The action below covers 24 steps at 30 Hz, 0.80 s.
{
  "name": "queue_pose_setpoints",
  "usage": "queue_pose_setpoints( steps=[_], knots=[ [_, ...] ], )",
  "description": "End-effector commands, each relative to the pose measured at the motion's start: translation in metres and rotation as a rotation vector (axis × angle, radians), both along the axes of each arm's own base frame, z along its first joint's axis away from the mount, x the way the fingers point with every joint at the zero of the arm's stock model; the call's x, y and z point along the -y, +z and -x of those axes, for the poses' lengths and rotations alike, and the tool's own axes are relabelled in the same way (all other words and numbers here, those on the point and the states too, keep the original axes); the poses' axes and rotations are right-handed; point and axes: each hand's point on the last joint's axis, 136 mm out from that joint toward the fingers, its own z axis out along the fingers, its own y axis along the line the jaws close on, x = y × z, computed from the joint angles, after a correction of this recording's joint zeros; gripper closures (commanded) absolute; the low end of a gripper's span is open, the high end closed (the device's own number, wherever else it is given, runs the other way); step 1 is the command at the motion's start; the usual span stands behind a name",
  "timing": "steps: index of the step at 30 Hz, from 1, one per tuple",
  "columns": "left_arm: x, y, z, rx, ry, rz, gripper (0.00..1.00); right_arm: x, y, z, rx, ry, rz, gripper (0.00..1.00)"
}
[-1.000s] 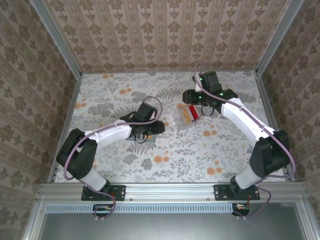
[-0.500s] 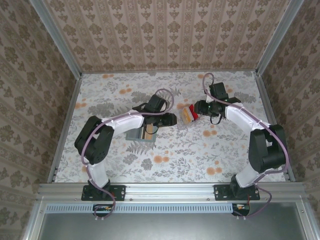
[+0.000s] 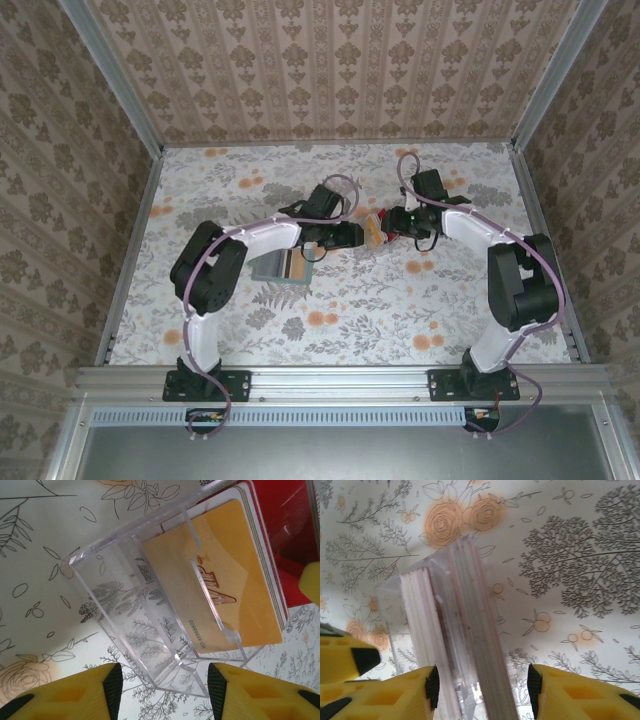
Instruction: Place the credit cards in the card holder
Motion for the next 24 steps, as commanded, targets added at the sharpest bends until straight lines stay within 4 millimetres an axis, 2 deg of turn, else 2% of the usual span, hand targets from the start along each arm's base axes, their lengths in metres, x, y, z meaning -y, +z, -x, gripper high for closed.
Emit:
queue_pose_setpoints(
  steps=[1, 10, 24],
  knots=[
    [0.010, -0.001, -0.001, -0.010, -0.019, 0.023, 0.49, -0.016, 0.016, -0.008, 0.058, 0.060, 0.004, 0.47],
    [0.015, -0.014, 0.002, -0.041, -0.022, 0.026, 0.49, -0.024, 0.022, -0.006, 0.086, 0.092, 0.030, 0.47],
    [0.022, -0.014, 0.005, -0.048, -0.028, 0.035, 0.51, -0.026, 0.036, -0.003, 0.143, 0.105, 0.043, 0.47]
  ],
)
